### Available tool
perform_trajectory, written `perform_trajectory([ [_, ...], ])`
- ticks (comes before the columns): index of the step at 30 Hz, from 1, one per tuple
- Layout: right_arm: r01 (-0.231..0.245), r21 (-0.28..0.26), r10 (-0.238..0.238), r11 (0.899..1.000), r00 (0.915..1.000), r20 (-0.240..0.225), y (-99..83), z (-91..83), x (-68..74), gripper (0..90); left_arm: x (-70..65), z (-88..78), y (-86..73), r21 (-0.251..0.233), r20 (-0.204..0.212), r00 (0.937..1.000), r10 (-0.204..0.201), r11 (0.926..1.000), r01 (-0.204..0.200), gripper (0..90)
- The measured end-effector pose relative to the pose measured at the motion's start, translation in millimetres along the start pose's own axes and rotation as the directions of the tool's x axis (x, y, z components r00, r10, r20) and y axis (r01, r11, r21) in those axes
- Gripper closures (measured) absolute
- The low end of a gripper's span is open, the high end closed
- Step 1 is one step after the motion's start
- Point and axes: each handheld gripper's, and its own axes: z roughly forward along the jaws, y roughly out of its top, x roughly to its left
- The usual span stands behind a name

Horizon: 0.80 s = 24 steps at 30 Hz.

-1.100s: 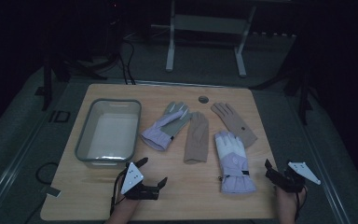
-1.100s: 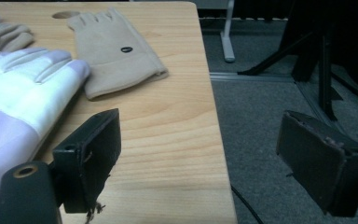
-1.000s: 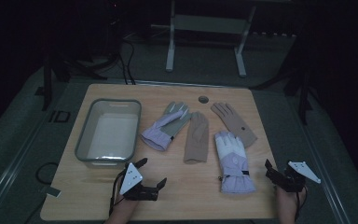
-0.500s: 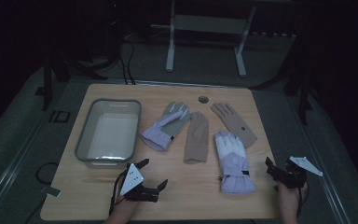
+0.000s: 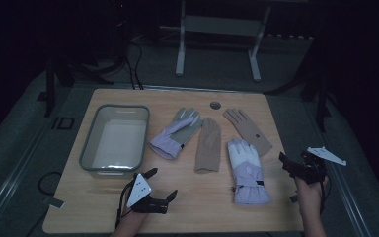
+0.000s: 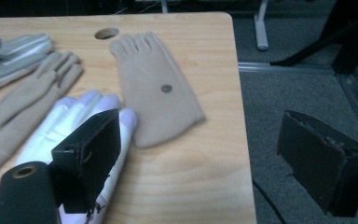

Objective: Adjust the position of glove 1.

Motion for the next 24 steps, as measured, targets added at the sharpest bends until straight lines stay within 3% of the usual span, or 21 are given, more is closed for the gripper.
perform_trajectory([
  [11, 0.055, -0.043, -0.056, 0.998, 0.998, -0.028, 35.3, -2.7, 17.3, 13.6, 0.6, -0.9, -0.3, -0.005, -0.018, 0.9998, -0.013, 0.9999, 0.013, 1.3],
  [14, 0.091, -0.039, -0.092, 0.995, 0.9951, -0.035, 43.2, -2.4, 23.8, 13.6, 2.0, -0.9, -0.3, -0.004, -0.016, 0.9996, -0.023, 0.9997, 0.023, 1.4],
  [24, 0.12, -0.034, -0.123, 0.992, 0.9894, -0.078, 64.2, 2.0, 35.6, 13.5, 2.3, -0.9, -0.3, -0.003, -0.013, 0.9997, -0.022, 0.9997, 0.022, 1.4],
])
